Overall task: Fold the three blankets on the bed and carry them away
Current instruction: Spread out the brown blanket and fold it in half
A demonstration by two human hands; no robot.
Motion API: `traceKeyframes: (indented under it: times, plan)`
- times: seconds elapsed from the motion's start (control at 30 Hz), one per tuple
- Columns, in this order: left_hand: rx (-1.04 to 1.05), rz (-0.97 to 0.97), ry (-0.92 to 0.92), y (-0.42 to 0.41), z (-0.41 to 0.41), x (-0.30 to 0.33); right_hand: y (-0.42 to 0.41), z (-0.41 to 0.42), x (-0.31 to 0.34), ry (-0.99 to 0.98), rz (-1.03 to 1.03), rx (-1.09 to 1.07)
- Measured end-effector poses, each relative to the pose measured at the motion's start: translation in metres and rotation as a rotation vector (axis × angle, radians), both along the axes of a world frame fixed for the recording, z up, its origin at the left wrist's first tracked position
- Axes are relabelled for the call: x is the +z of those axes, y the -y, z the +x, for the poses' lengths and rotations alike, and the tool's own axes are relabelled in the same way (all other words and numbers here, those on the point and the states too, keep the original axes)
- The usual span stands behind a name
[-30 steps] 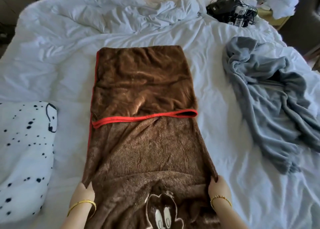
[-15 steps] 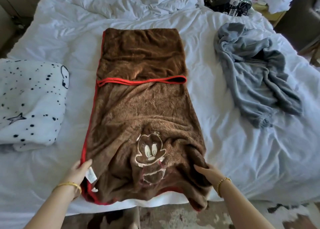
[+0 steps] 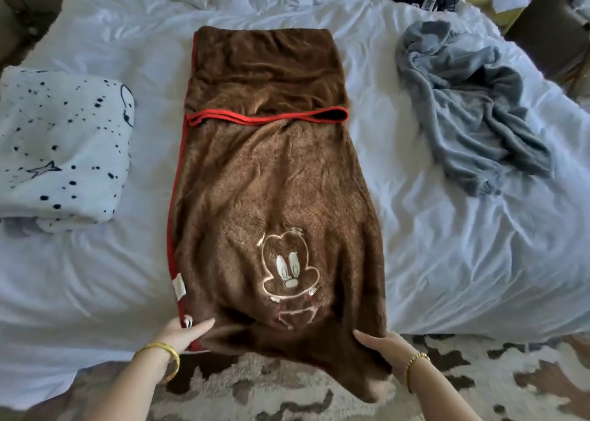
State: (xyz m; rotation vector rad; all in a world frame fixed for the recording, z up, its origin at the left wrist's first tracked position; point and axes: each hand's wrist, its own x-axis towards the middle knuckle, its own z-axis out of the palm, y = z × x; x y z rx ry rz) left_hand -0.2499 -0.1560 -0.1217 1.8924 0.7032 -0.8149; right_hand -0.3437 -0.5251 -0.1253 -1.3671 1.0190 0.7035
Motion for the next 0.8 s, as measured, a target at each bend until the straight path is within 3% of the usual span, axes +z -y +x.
traceKeyframes:
  times: [0.13, 0.3, 0.43, 0.63, 0.8]
  plan:
    - [-0.079, 0.163, -0.093, -0.003, -0.042, -0.006, -0.016, -0.032, -0.011, -0.017, 0.002, 0.028]
    - [0.07, 0.23, 0.059, -0.025, -0.088, 0.002, -0.032, -0.084, -0.016, -0.018, -0.124, -0.037]
    - [0.05, 0.264, 0.123, -0.027, -0.101, 0.013, -0.044, -0.12, -0.013, -0.022, -0.178, -0.097]
    - [-0.107, 0.215, -0.007, -0.023, -0.146, 0.022, -0.062, -0.162, -0.011, 0.071, -0.141, -0.357]
    - [-0.131, 0.292, -0.036, -0.024, -0.182, 0.026, -0.057, -0.181, -0.005, 0.118, -0.289, -0.296]
